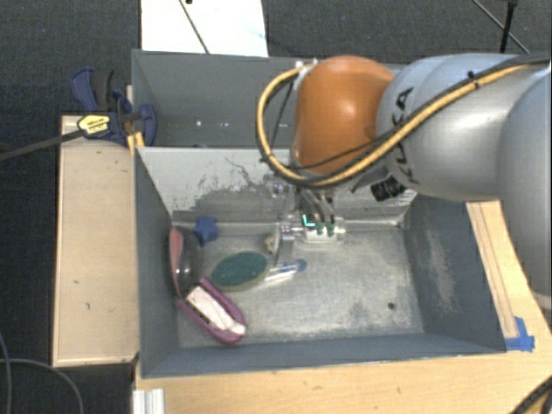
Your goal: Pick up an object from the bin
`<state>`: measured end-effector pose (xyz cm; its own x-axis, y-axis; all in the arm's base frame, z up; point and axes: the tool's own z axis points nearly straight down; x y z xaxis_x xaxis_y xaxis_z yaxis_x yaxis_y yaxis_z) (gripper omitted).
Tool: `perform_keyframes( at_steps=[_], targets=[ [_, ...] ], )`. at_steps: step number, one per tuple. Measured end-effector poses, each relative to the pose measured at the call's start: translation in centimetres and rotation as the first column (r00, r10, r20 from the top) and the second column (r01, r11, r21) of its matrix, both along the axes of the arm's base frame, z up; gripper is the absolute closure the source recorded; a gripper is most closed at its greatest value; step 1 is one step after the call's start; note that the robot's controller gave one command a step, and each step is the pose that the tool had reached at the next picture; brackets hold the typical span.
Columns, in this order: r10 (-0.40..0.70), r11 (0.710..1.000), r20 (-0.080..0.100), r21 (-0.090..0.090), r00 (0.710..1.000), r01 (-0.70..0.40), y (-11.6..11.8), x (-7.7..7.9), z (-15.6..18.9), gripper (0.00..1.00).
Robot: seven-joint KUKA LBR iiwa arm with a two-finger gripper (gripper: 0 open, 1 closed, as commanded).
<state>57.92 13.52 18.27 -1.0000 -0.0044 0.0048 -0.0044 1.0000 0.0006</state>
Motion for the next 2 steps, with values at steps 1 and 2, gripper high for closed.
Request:
perform_keyframes(
  at_steps=[1, 2],
  targets=[
    [0.252, 0.968, 0.006, 0.0, 0.968, -0.252, 0.48, -4.36, -8.7, 0.0],
    [0.246, 0.969, 0.019, 0.002, 0.969, -0.246, 0.64, -3.97, -8.22, 1.0]
  ],
)
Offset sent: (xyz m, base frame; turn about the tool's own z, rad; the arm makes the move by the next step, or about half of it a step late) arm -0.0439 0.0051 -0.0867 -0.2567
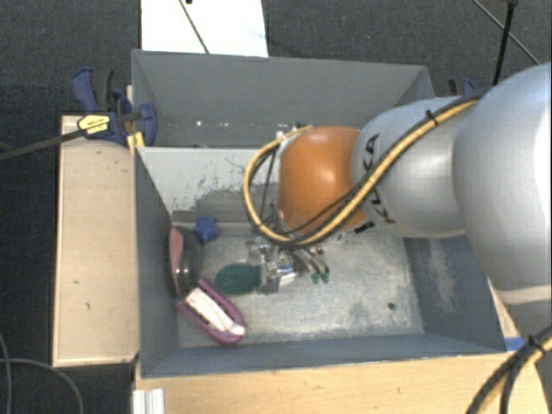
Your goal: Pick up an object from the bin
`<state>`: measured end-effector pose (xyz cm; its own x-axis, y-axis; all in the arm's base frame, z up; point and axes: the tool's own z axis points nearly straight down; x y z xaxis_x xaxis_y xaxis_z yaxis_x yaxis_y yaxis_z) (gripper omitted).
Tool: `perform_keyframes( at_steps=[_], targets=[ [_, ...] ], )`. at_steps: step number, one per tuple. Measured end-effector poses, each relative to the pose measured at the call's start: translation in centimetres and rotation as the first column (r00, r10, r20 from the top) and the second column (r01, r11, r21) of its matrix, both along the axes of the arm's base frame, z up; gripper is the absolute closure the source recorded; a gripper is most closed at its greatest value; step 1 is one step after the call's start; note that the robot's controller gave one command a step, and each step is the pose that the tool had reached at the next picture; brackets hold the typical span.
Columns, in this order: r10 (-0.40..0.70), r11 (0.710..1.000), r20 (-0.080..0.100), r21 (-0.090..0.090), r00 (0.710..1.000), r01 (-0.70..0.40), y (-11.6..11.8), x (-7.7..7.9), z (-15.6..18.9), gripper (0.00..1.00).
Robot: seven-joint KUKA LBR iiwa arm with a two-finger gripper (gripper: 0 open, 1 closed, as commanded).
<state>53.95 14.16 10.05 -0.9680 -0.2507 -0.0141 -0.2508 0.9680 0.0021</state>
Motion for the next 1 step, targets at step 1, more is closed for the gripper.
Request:
perform_keyframes(
  at_steps=[1],
  targets=[
    [-0.071, 0.997, -0.002, -0.001, 0.997, 0.071, 0.43, 0.47, 15.45, 1.0]
  ],
)
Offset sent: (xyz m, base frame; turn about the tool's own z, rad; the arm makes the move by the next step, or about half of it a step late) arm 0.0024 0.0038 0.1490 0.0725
